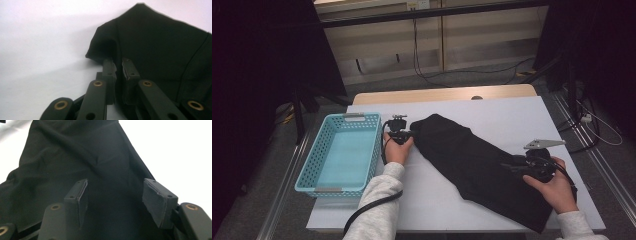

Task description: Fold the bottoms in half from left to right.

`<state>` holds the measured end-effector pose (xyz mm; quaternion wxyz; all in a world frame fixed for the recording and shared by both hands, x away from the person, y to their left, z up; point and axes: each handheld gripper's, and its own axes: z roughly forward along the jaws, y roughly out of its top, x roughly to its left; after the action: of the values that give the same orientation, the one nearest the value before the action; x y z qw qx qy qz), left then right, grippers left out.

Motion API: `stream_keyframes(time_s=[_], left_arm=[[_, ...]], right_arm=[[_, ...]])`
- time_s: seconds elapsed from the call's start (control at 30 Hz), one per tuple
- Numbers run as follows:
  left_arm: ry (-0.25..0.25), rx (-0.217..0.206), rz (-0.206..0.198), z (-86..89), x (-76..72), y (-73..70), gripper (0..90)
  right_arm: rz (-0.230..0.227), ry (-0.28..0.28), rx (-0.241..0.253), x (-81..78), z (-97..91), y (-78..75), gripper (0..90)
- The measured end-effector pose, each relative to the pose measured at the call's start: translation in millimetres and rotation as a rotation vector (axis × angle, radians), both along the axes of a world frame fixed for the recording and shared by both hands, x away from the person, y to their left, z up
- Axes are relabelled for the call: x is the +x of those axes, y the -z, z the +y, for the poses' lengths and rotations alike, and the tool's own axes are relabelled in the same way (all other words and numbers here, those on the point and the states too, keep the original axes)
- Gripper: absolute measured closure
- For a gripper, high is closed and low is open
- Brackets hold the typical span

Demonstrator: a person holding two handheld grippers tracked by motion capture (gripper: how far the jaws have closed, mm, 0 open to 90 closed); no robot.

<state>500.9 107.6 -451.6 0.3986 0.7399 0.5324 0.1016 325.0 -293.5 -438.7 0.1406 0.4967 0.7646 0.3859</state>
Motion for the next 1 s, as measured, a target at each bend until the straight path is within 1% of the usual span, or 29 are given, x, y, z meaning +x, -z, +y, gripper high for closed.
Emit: stream_keyframes(time_s=[0.1, 0.17, 0.2, 0.23, 0.33, 0.37, 0.43, 0.53, 0.57, 0.6, 0.63, 0.67, 0.7, 0.73, 0.77, 0.8, 0.83, 0.9, 0.93, 0.97, 1.0], left_arm=[[-0.028, -0.009, -0.020, 8.5, -1.8, -8.5, 83.3], [-0.051, -0.013, -0.023, 14.0, -3.4, -12.0, 83.3], [-0.065, -0.019, -0.026, 16.8, -4.3, -13.0, 85.5], [-0.074, -0.025, -0.023, 19.7, -5.4, -13.9, 85.6], [-0.067, -0.021, -0.026, 21.0, -8.0, -14.6, 85.7], [-0.071, -0.027, -0.024, 21.3, -8.2, -14.2, 85.9], [-0.073, -0.017, -0.020, 21.4, -7.9, -13.5, 86.0], [-0.074, -0.018, -0.021, 20.5, -7.0, -12.5, 85.6], [-0.066, -0.004, -0.005, 19.7, -5.2, -11.0, 81.3], [-0.066, -0.004, -0.005, 19.7, -5.2, -11.0, 74.6], [-0.068, -0.006, 0.003, 18.8, -3.5, -9.1, 64.5], [-0.072, 0.001, 0.004, 18.3, -2.5, -7.9, 57.0], [-0.059, 0.017, 0.032, 17.0, -0.9, -4.5, 55.7], [-0.061, 0.029, 0.041, 16.8, -0.5, -2.8, 53.2], [-0.069, 0.044, 0.046, 16.6, -0.1, -1.4, 48.2], [-0.069, 0.044, 0.046, 16.6, -0.1, -1.4, 44.9], [-0.074, 0.066, 0.034, 15.4, 0.2, 0.9, 42.1], [-0.067, 0.074, 0.031, 15.0, 0.6, 1.0, 41.0], [-0.054, 0.115, 0.015, 12.2, 2.2, 0.8, 39.7], [-0.048, 0.135, 0.008, 10.5, 3.2, 1.3, 37.5], [-0.046, 0.139, 0.007, 9.2, 4.3, 1.7, 37.0]], right_arm=[[-0.001, 0.001, 0.001, -0.8, -2.0, -0.4, 37.8], [0.001, 0.005, 0.004, -1.5, -2.6, -0.3, 37.6], [0.001, 0.003, 0.003, -1.5, -2.7, 0.1, 37.3], [0.003, 0.003, 0.002, -1.7, -2.5, 0.4, 37.2], [0.008, -0.002, 0.000, -2.1, -1.0, 0.6, 36.3], [0.008, -0.004, -0.002, -1.9, -0.3, 0.8, 36.0], [0.010, -0.007, -0.001, -1.8, 1.2, 0.8, 35.8], [0.009, -0.010, -0.001, -1.8, 2.1, 0.6, 35.6], [0.009, -0.012, 0.002, -1.9, 2.3, 0.5, 35.5], [0.009, -0.012, 0.002, -1.9, 2.3, 0.5, 35.5], [0.009, -0.013, 0.000, -1.5, 1.9, 0.9, 35.4], [0.010, -0.014, 0.000, -1.3, 1.8, 1.2, 35.4], [0.013, -0.017, 0.000, -1.3, 1.7, 1.4, 35.4], [0.013, -0.019, -0.001, -1.3, 1.7, 1.5, 35.3], [0.013, -0.023, 0.001, -1.3, 1.8, 1.5, 35.1], [0.013, -0.025, 0.001, -1.2, 1.9, 1.4, 35.1], [0.013, -0.026, 0.001, -1.3, 2.4, 1.2, 35.1], [0.016, -0.031, 0.002, -1.4, 3.3, 1.1, 35.1], [0.016, -0.038, 0.002, -1.2, 4.0, 1.3, 35.1], [0.019, -0.040, 0.003, -1.3, 4.6, 1.3, 35.0], [0.021, -0.043, 0.004, -1.2, 5.3, 1.4, 35.0]])
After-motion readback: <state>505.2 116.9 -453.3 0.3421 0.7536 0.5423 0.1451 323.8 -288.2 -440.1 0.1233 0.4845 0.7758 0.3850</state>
